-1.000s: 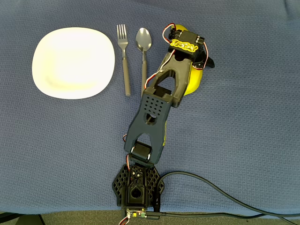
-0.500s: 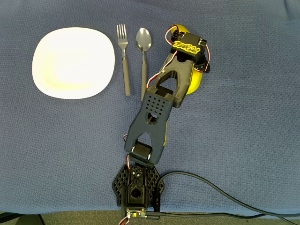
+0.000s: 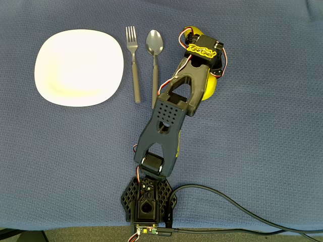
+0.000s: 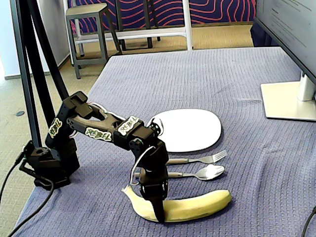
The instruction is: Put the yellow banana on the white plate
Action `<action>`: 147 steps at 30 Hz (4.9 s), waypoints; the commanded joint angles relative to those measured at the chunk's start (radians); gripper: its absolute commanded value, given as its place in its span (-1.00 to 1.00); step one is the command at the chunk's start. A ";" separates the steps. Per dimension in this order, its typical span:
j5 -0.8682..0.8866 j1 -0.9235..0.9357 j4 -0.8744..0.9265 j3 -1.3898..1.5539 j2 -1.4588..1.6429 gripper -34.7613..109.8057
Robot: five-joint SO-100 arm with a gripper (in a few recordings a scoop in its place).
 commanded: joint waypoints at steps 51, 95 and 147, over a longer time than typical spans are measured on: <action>-0.630 -0.560 -0.281 0.727 1.049 -0.52; -0.684 -0.813 -0.532 0.476 0.505 -0.52; -0.681 -0.798 -0.426 0.413 0.416 -0.22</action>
